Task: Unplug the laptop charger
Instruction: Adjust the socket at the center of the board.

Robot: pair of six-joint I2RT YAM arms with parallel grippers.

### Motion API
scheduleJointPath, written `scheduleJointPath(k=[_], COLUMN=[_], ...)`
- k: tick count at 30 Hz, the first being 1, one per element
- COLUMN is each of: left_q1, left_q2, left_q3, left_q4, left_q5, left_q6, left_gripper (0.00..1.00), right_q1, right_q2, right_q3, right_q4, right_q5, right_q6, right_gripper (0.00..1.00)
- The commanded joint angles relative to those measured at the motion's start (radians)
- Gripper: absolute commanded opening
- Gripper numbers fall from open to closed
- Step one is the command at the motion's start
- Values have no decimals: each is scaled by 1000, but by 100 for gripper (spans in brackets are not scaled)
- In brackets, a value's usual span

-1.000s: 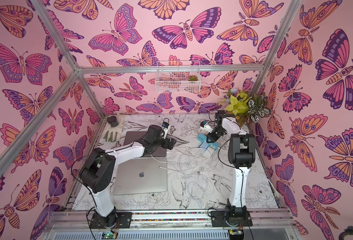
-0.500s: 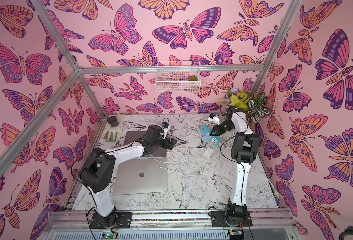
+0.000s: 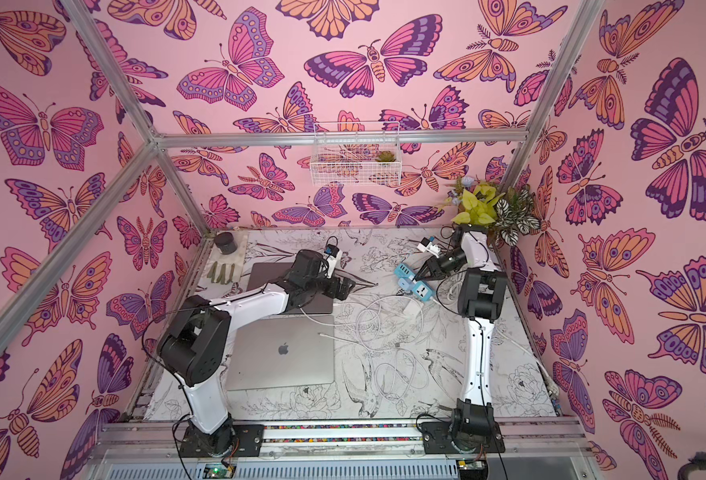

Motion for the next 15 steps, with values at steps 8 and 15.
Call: scheduleJointPath(k=[8,15], left_q1=[3,3], left_q2=[25,27], left_q3=[26,18], left_q4=[-2,-2], left_q5=[23,21], left_q6=[-6,-9], left_gripper=[100,100], right_q1=[26,64], right_q2=[-124,-224], right_q3=[-163,-214], right_q4=[317,408], right_q5=[357,442], right_q6=[265,259], right_gripper=[46,66])
